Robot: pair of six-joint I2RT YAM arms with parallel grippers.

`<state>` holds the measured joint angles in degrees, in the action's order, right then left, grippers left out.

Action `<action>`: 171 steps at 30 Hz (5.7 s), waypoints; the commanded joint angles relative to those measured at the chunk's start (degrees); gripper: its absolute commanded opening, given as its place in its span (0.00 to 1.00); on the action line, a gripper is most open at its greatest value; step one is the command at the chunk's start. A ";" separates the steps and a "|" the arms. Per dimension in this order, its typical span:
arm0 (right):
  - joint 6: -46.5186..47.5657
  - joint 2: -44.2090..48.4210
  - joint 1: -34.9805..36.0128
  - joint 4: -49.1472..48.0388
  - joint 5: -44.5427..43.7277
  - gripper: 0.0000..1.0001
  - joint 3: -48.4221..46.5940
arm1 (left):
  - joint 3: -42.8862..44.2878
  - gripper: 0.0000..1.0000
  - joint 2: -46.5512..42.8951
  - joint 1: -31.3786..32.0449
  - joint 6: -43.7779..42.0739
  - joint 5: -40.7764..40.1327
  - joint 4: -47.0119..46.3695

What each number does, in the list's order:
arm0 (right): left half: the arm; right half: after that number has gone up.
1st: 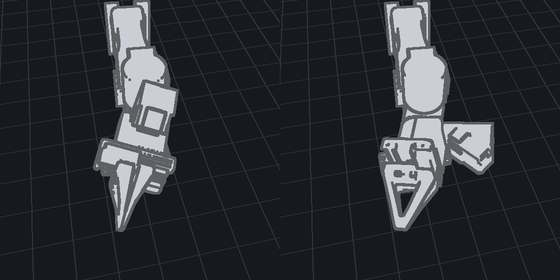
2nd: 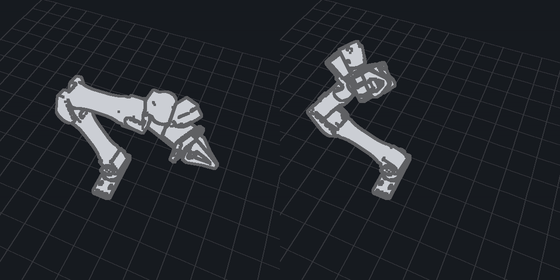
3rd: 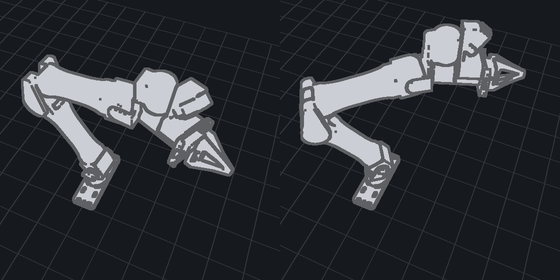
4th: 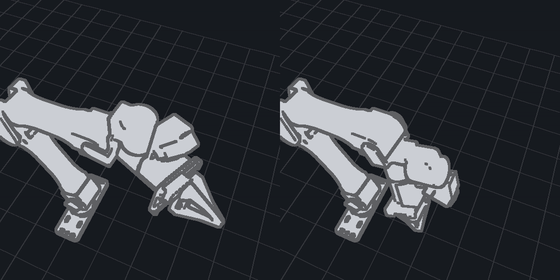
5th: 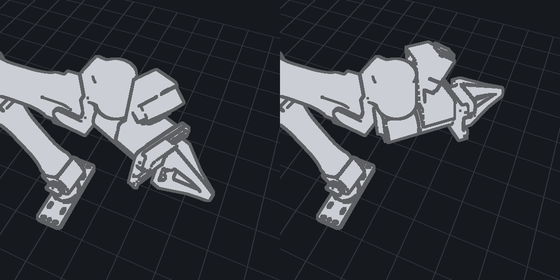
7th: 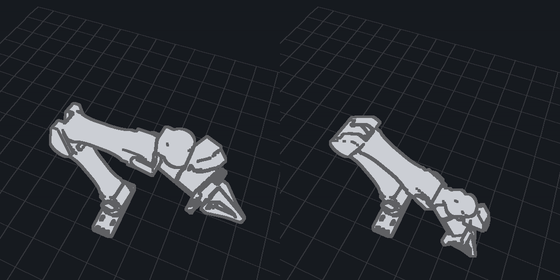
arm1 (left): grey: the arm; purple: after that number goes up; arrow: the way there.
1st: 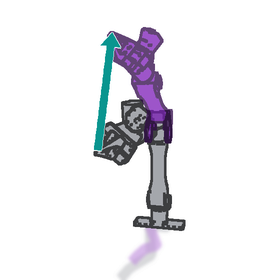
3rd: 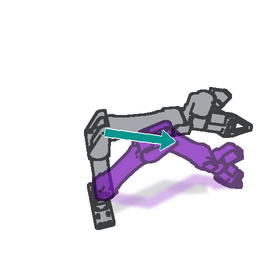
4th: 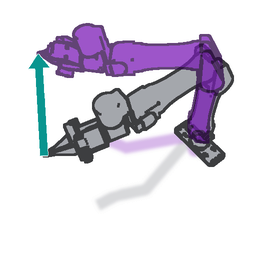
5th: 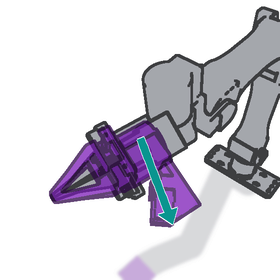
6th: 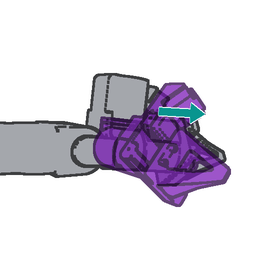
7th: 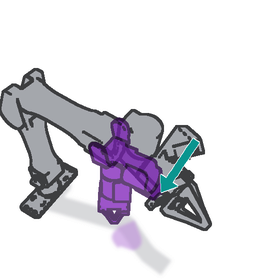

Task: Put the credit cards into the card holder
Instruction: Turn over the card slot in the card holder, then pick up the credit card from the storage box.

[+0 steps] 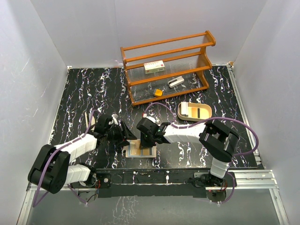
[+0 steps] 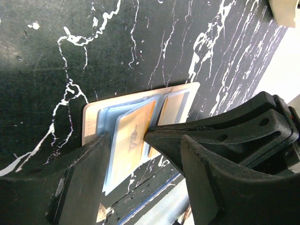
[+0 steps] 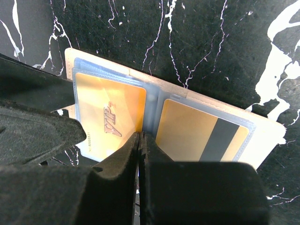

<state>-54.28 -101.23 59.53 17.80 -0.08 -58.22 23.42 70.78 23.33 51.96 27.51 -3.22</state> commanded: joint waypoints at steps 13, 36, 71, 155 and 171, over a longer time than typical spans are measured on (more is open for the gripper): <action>1.01 -0.11 0.50 -4.86 -1.24 0.00 5.02 | -2.35 0.44 -5.11 -0.13 5.83 6.15 -3.65; 5.07 4.63 0.40 -5.48 -4.21 0.12 2.54 | -2.51 0.46 -6.41 -0.02 8.42 8.68 -4.87; 17.09 23.40 -19.46 12.46 -12.49 0.29 1.13 | 0.24 0.50 -0.21 10.25 12.46 6.19 -12.55; 32.66 5.33 -43.93 11.68 -2.10 0.29 -13.59 | 10.42 0.55 -2.46 7.61 -10.13 -13.80 25.75; 32.31 6.45 -43.93 11.47 -1.13 0.38 -12.86 | 9.98 0.55 -2.36 7.67 -9.82 -13.62 25.47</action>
<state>-21.41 -98.17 15.59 31.83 -1.89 -69.01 33.95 68.79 31.24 42.00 12.93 22.11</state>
